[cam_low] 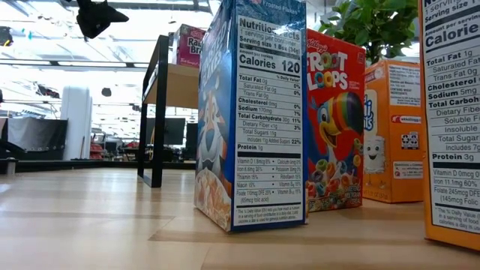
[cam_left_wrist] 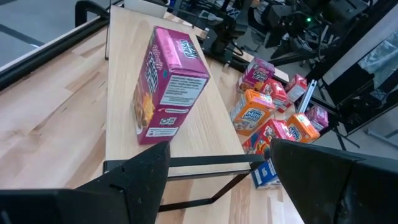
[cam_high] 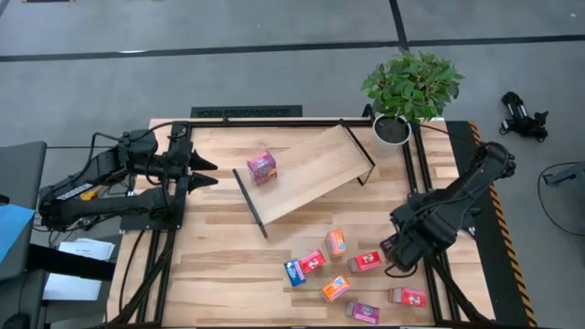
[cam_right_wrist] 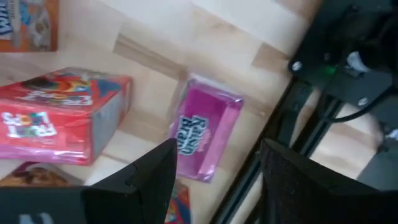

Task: Stack cereal on shelf
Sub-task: Put the top purple cereal box aligned with the other purple cereal box on the shelf

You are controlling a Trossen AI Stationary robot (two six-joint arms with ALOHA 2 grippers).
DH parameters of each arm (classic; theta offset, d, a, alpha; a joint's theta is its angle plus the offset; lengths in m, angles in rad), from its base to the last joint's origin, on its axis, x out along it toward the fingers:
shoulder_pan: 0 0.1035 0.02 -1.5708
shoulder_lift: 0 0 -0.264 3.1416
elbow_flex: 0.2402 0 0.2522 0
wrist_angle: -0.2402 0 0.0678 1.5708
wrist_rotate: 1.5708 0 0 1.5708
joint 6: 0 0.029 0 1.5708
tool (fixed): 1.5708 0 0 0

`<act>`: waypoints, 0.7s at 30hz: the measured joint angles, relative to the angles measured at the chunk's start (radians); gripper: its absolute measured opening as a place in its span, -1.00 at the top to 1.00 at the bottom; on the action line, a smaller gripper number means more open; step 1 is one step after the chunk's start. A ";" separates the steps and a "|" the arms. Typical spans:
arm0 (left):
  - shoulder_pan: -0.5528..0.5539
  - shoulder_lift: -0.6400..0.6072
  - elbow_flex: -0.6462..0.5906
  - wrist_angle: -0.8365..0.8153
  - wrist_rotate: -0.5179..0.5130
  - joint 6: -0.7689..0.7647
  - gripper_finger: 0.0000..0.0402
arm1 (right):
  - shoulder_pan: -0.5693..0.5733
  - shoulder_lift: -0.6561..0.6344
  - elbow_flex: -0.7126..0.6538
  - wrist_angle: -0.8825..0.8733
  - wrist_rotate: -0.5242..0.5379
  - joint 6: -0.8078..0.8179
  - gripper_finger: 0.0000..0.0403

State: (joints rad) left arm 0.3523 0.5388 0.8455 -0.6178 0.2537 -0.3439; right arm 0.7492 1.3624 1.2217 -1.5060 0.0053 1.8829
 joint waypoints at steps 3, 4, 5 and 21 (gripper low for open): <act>0.000 0.000 0.000 0.000 0.000 0.001 -0.34 | -0.001 0.000 0.000 0.001 -0.003 -0.001 -0.27; 0.000 0.000 0.000 0.000 0.000 0.005 -0.34 | -0.001 0.000 0.000 0.000 -0.004 -0.012 -0.27; 0.000 0.000 0.000 0.000 0.000 0.011 -0.34 | -0.001 0.000 0.000 -0.003 -0.003 -0.022 -0.27; 0.000 0.000 0.000 -0.005 0.000 0.027 -0.34 | -0.006 0.000 0.000 0.005 0.043 0.039 -0.87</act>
State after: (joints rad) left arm 0.3523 0.5385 0.8455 -0.6231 0.2539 -0.3172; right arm 0.7433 1.3624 1.2217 -1.5012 0.0485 1.9218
